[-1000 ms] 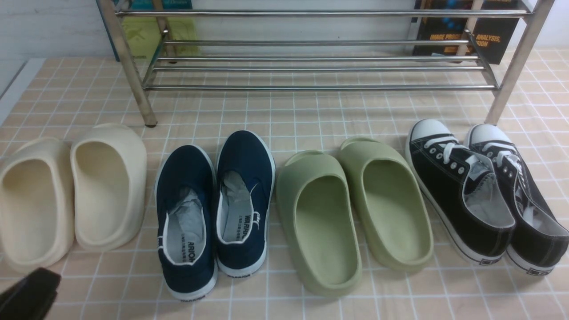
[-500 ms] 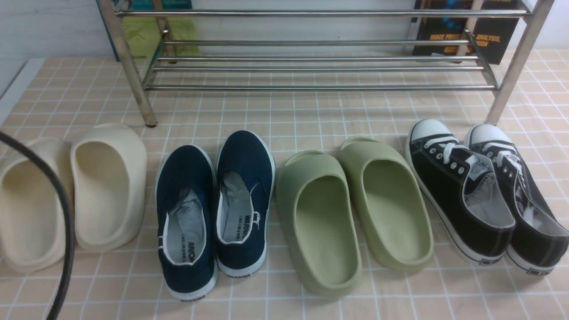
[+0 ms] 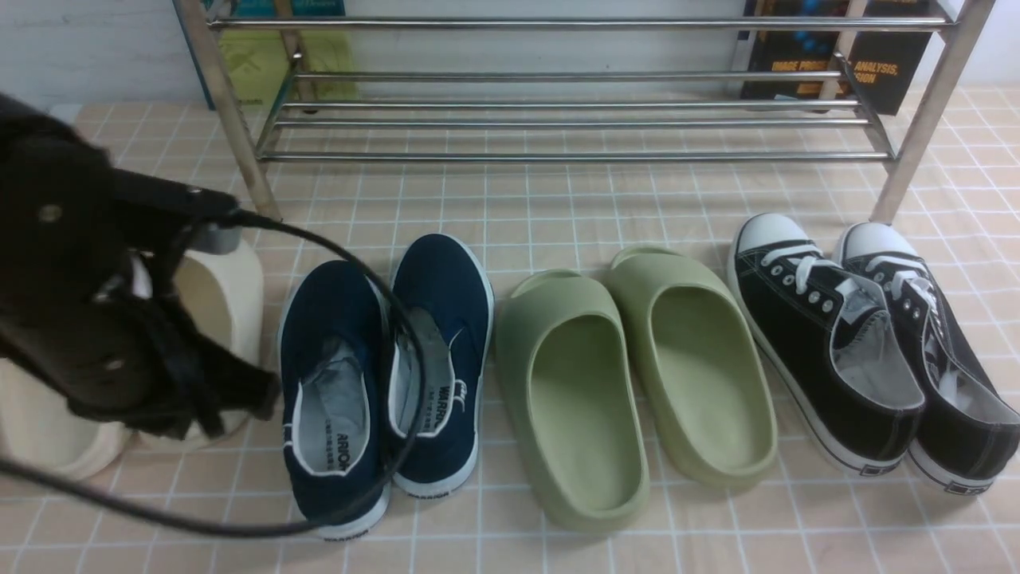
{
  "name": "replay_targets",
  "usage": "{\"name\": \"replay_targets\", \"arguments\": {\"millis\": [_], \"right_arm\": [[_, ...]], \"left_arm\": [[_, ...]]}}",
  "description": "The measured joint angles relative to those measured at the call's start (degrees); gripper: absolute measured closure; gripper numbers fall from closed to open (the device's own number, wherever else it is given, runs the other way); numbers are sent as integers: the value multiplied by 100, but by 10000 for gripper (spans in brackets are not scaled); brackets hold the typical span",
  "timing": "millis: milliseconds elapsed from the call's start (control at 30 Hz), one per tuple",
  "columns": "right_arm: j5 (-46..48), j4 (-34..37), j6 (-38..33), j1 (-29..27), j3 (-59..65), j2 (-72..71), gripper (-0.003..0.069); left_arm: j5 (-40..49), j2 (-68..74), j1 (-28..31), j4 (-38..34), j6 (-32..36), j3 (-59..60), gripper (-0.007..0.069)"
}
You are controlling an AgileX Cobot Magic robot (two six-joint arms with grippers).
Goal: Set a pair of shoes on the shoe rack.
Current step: Use the left arm to grab the shoe closest to it
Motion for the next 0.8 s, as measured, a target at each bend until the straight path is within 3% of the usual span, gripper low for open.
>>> {"name": "replay_targets", "arguments": {"millis": [267, 433, 533, 633, 800], "right_arm": [[0, 0, 0, 0, 0, 0, 420], [0, 0, 0, 0, 0, 0, 420], [0, 0, 0, 0, 0, 0, 420], [0, 0, 0, 0, 0, 0, 420], [0, 0, 0, 0, 0, 0, 420]], "left_arm": [[-849, 1381, -41, 0, -1449, -190, 190], [-1257, 1910, -41, 0, -1660, -196, 111], [-1368, 2152, -41, 0, -1660, -201, 118], [-1406, 2319, -41, 0, -1660, -207, 184], [-1419, 2367, -41, 0, -1654, -227, 401]]}}
